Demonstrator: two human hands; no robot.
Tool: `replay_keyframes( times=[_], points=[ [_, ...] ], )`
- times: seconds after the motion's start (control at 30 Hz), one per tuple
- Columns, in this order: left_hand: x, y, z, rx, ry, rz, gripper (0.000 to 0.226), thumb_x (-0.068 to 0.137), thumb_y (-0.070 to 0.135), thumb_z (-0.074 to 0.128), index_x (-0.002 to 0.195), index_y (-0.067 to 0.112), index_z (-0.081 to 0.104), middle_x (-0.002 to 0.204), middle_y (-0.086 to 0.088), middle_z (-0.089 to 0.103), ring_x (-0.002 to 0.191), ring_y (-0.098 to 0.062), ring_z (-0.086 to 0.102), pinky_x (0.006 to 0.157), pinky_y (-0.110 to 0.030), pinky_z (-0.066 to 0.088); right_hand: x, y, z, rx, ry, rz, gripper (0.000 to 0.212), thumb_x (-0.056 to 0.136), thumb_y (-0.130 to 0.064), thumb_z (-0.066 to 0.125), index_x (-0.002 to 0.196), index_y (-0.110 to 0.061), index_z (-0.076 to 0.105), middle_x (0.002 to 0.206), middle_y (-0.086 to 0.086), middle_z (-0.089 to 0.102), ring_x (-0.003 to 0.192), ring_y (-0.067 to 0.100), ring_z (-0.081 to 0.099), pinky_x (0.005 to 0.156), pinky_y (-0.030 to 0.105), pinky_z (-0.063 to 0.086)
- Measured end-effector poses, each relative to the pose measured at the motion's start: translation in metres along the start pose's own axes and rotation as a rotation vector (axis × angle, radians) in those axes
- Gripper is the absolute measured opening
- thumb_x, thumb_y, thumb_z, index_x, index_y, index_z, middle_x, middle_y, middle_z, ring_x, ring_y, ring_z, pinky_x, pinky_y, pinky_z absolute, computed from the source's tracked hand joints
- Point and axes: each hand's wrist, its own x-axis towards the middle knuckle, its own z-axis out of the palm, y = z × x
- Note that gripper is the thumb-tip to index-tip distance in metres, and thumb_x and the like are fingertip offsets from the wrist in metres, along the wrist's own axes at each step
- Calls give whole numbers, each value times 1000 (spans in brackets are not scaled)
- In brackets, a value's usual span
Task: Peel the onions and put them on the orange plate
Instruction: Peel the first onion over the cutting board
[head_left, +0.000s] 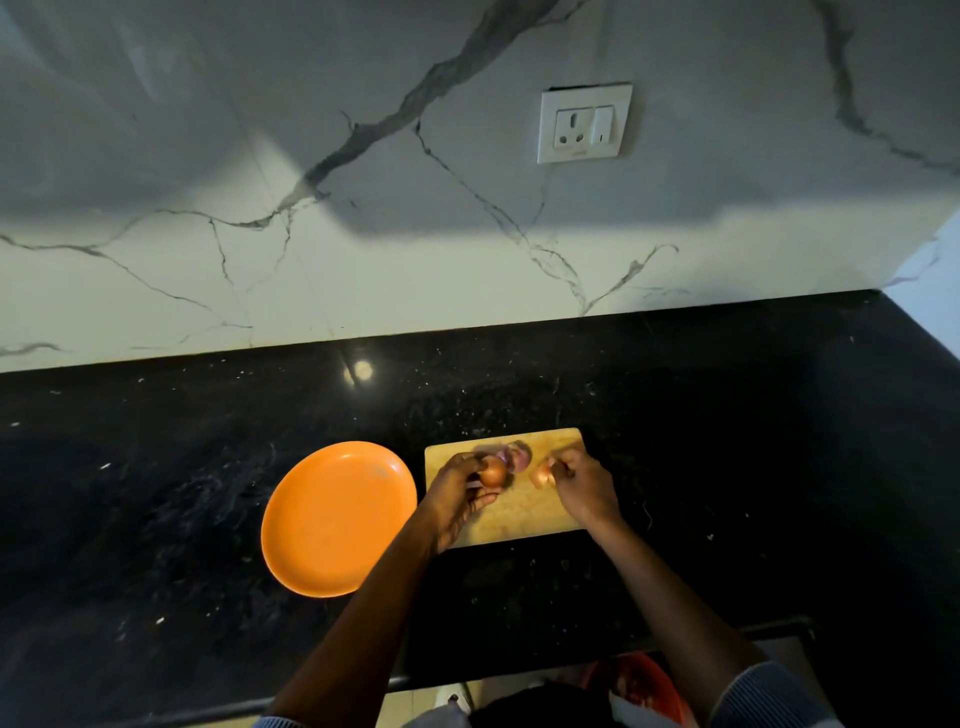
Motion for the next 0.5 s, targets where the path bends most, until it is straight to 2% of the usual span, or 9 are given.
replay_keyframes(
  times=[0.1, 0.17, 0.2, 0.3, 0.37, 0.43, 0.5],
  points=[
    [1, -1, 0, -15, 11, 14, 21, 99, 17, 45, 110, 16, 63, 100, -9, 66, 92, -21, 63, 77, -28, 49, -5, 7, 1, -66, -89, -47, 19, 99, -26, 59, 108, -18, 74, 112, 3, 74, 103, 21, 67, 78, 21, 40],
    [3, -2, -3, -35, 24, 25, 25, 98, 17, 50, 120, 16, 61, 107, -10, 65, 97, -23, 63, 79, -29, 51, -8, 5, 1, -82, -99, -83, 19, 99, -24, 60, 110, -18, 74, 112, 1, 73, 105, 20, 66, 79, 19, 39],
    [3, -2, -3, -33, 28, 31, 24, 98, 17, 50, 119, 17, 61, 106, -9, 65, 97, -23, 63, 80, -29, 51, -8, 5, 2, -77, -85, -96, 18, 98, -23, 61, 109, -18, 74, 112, 1, 73, 105, 19, 66, 80, 19, 40],
    [2, 1, -2, -54, 38, 62, 18, 101, 16, 49, 107, 16, 66, 95, -7, 68, 87, -19, 64, 76, -27, 50, -7, 2, -3, 11, 3, -124, 17, 95, -16, 64, 109, -21, 73, 112, -1, 72, 107, 16, 66, 83, 18, 41],
    [3, 3, -1, -71, 49, 85, 22, 102, 16, 48, 97, 15, 69, 81, -4, 72, 78, -17, 65, 70, -24, 49, -6, -5, -11, 120, 2, -168, 20, 95, -18, 66, 114, -22, 71, 112, -5, 70, 108, 12, 65, 83, 14, 43],
    [5, 5, 1, -112, 50, 93, 25, 104, 18, 47, 96, 14, 70, 71, -2, 73, 77, -20, 64, 68, -24, 48, -7, -17, -18, 183, -76, -268, 25, 94, -26, 69, 119, -25, 69, 112, -12, 67, 106, 4, 63, 82, 10, 44],
    [7, 6, 2, -112, 27, 91, 26, 105, 20, 44, 108, 12, 69, 75, -3, 75, 82, -21, 65, 73, -26, 51, -10, -29, -18, 189, -187, -374, 35, 90, -34, 74, 124, -30, 67, 114, -15, 66, 104, -1, 62, 84, 11, 47]
  ],
)
